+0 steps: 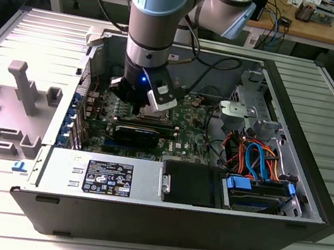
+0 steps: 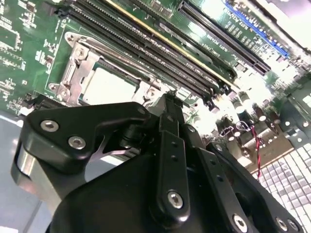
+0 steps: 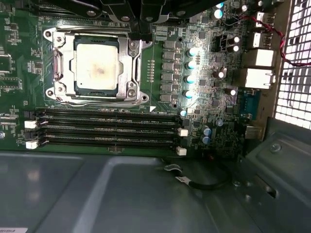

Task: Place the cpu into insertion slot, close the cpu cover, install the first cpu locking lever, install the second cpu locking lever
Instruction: 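Install the second cpu locking lever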

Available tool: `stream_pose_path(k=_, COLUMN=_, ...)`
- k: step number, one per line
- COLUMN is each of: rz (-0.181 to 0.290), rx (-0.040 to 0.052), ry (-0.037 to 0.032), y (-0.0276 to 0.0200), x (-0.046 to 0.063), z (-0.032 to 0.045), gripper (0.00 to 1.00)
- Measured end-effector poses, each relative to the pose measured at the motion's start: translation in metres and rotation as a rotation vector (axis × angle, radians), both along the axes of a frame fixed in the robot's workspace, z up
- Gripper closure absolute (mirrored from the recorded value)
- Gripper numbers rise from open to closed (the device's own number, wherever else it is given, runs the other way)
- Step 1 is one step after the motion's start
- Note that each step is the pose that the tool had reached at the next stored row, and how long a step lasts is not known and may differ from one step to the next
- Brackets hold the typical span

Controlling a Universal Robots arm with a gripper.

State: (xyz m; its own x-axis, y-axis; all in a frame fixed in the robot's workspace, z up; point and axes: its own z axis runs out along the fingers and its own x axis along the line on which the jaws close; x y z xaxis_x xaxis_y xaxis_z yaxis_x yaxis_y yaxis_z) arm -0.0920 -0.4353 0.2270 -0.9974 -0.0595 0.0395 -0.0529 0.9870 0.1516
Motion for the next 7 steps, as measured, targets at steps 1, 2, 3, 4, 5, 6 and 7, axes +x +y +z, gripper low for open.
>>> stream_pose_path(k=1, rz=0.0, rx=0.0002, ry=-0.0001, y=0.0, x=0.0, z=0.0, gripper=0.89)
stream_pose_path(k=2, rz=0.0, rx=0.0, ry=0.0, y=0.0, x=0.0, z=0.0001, gripper=0.89)
stream_pose_path(k=3, rz=0.0, rx=0.0001, ry=0.0, y=0.0, x=0.0, z=0.0001, gripper=0.89)
stream_pose_path(k=4, rz=0.0, rx=-0.0002, ry=0.0001, y=0.0, x=0.0, z=0.0002, gripper=0.89)
stream_pose_path(k=5, rz=0.0, rx=-0.0001, ry=0.0001, y=0.0, x=0.0, z=0.0002, gripper=0.89)
stream_pose_path(k=6, rz=0.0, rx=-0.0001, ry=0.0, y=0.0, x=0.0, z=0.0002, gripper=0.89)
stream_pose_path(k=7, rz=0.0, rx=-0.0001, ry=0.0001, y=0.0, x=0.0, z=0.0003, gripper=0.89)
